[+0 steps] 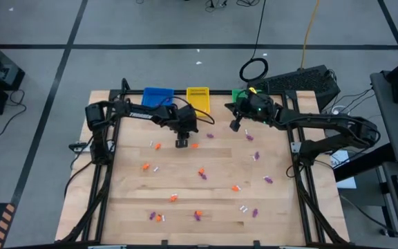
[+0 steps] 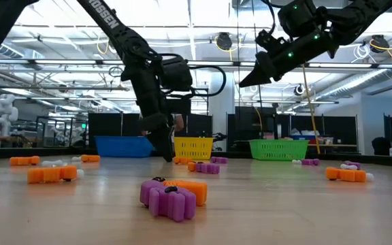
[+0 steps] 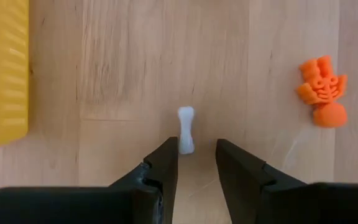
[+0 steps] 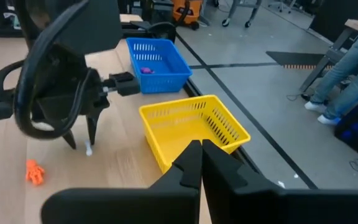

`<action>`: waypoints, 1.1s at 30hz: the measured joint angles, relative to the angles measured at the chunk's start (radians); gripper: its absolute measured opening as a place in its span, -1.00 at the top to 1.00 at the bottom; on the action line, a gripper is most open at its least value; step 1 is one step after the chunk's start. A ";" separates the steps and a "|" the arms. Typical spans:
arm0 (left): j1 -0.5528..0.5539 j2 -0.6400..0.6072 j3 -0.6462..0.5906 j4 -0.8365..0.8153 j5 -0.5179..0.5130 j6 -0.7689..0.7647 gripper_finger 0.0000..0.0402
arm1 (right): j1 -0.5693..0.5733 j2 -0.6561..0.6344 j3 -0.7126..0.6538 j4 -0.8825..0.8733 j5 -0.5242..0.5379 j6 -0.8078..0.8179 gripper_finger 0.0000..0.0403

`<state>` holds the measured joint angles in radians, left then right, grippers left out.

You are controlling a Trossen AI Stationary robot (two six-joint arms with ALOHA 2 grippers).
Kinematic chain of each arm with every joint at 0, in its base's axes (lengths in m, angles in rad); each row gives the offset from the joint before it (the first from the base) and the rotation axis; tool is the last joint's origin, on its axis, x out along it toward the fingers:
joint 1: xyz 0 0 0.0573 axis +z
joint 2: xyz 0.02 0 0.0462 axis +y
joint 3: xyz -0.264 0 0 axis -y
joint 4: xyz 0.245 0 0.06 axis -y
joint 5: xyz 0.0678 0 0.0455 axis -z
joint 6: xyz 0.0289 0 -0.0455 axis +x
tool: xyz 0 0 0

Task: Sort Halloween decoration
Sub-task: Put the white bone toy into the yellow bin

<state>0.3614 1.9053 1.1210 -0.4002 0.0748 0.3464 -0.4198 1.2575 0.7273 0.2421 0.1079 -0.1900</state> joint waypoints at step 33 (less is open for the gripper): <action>-0.031 -0.010 0.008 0.087 0.053 0.030 0.35 | 0.001 0.000 0.001 0.019 -0.004 0.002 1.00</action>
<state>0.3306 1.8950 1.1293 -0.3128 0.1276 0.3761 -0.4191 1.2575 0.7280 0.2611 0.1040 -0.1879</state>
